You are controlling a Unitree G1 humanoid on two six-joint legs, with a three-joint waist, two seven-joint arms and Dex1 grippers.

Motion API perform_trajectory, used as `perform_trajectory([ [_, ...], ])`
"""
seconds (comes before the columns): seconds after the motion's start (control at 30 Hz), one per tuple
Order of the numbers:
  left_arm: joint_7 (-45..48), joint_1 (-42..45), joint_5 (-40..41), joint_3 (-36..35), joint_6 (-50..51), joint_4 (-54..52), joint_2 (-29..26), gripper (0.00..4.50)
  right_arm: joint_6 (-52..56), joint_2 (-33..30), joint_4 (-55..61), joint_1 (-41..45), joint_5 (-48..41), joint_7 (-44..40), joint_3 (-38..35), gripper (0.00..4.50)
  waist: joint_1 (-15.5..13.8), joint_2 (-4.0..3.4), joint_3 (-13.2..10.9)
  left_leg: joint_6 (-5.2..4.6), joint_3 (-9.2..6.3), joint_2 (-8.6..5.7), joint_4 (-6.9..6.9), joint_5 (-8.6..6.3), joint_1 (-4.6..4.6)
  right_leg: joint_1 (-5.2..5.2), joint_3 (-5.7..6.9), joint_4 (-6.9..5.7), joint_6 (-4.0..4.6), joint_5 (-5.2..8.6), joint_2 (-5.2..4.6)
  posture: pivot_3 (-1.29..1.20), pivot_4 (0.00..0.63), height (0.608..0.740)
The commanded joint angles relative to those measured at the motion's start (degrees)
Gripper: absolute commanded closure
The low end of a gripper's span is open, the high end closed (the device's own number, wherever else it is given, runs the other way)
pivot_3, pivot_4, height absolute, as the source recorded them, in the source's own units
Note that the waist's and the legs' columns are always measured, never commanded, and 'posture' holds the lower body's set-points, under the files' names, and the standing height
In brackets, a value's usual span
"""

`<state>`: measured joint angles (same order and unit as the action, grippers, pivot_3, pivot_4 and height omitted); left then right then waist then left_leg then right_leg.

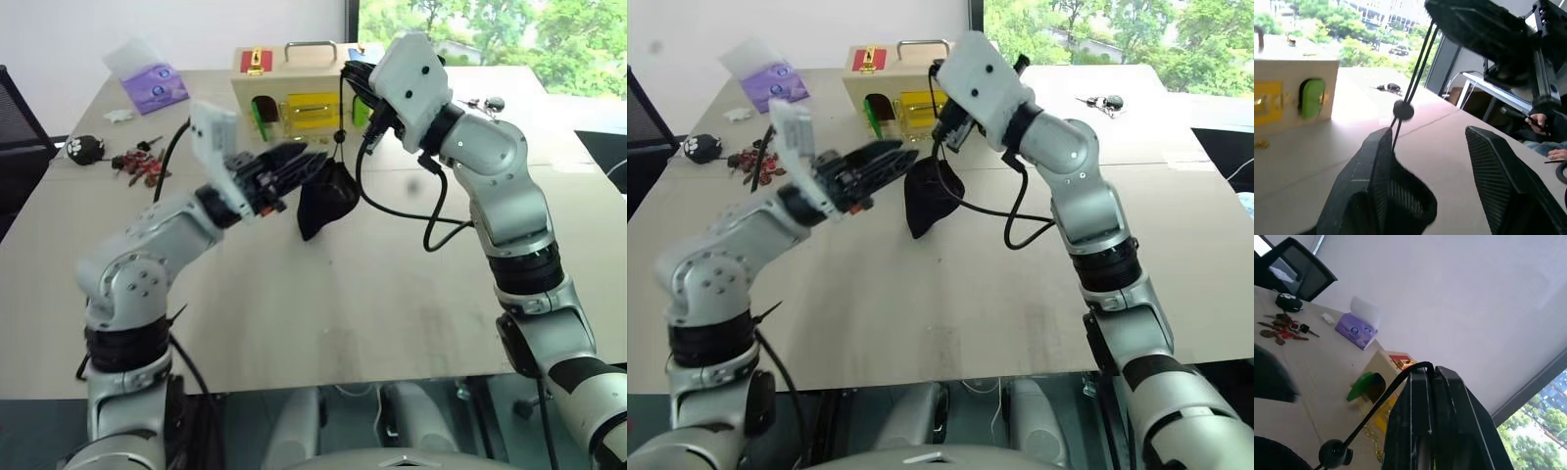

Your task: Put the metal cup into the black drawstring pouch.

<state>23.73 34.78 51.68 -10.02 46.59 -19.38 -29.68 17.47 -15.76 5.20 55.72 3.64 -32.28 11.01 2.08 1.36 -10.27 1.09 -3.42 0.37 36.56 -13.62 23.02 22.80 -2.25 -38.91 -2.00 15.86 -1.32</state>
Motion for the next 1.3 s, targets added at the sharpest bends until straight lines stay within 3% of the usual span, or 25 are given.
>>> perform_trajectory([
  [0.03, 1.76, 2.88, -6.25, 3.87, -5.72, 3.98, 2.38, 1.95, 0.43, 0.04, 3.01, 2.47, -0.60, -0.56, -0.13, 4.50, 0.21, 0.00, 0.00, 0.00, 0.01, 0.00, 0.00, 0.00, -0.01, 0.00, -0.01, 0.00, 0.00, 0.00, 0.01, 0.00, 0.150, 0.740],
  [0.43, 6.41, 7.14, -12.79, 5.96, -12.36, 11.17, 7.86, 1.95, 2.41, 0.52, 5.54, 3.20, -0.30, -0.53, 0.23, 4.50, 0.22, -0.01, 0.01, 0.01, 0.00, 0.04, 0.31, 0.01, 0.88, 0.85, -0.02, -0.23, 0.00, -0.01, 0.00, 0.00, 0.150, 0.740],
  [0.53, 7.36, 7.70, -13.74, 6.21, -13.29, 11.75, 8.44, 2.72, 2.90, 0.54, 6.03, 3.21, -0.27, -0.46, 0.20, 4.50, 0.22, -0.01, 0.01, 0.01, 0.00, 0.03, 0.32, 0.01, 0.88, 0.85, -0.01, -0.24, 0.00, -0.02, -0.01, 0.00, 0.150, 0.740],
  [0.63, 7.97, 8.10, -14.46, 6.05, -13.72, 12.32, 8.88, 4.13, 3.29, 0.45, 6.37, 3.20, -0.36, -0.42, 0.01, 4.50, 0.23, -0.01, 0.01, 0.01, -0.01, 0.02, 0.38, 0.01, 0.87, 0.85, 0.00, -0.32, 0.00, -0.01, 0.01, 0.00, 0.150, 0.740],
  [0.67, 8.11, 8.22, -14.68, 5.98, -13.81, 12.49, 8.97, 4.29, 3.50, 0.48, 6.43, 3.20, -0.49, -0.34, -0.17, 4.50, 0.25, -0.01, 0.01, 0.01, -0.01, 0.02, 0.41, 0.01, 0.87, 0.85, 0.00, -0.36, 0.00, -0.01, 0.02, 0.00, 0.150, 0.740],
  [0.9, 9.34, 3.80, -17.62, 7.12, -11.91, 12.07, 6.93, 4.29, 6.54, 0.21, -0.27, 6.76, -2.77, 5.48, -7.98, 4.50, 0.26, -0.02, 0.01, 0.00, 0.04, 0.01, 0.67, 0.01, 0.81, 0.85, -0.08, -0.73, 0.00, -0.01, 0.04, 0.00, 0.150, 0.740],
  [1.07, 9.88, -4.45, -22.30, 7.68, -12.89, 12.57, 2.82, 4.29, 6.60, -4.27, -14.55, 12.06, -4.27, 13.16, -17.36, 4.50, 0.19, -0.01, 0.01, -0.02, 0.02, 0.01, 0.74, 0.02, 0.79, 0.85, -0.06, -0.86, 0.01, -0.01, 0.04, 0.00, 0.150, 0.740],
  [1.3, 7.72, -6.10, -22.44, 2.75, -11.59, 11.26, -2.06, 4.29, 4.42, -10.69, -23.39, 11.59, -6.98, 15.27, -20.57, 4.50, 0.29, -0.05, -0.01, -0.04, 0.09, 0.03, 0.73, 0.00, 0.84, 0.89, -0.13, -0.85, 0.01, -0.01, 0.06, 0.00, 0.150, 0.740],
])
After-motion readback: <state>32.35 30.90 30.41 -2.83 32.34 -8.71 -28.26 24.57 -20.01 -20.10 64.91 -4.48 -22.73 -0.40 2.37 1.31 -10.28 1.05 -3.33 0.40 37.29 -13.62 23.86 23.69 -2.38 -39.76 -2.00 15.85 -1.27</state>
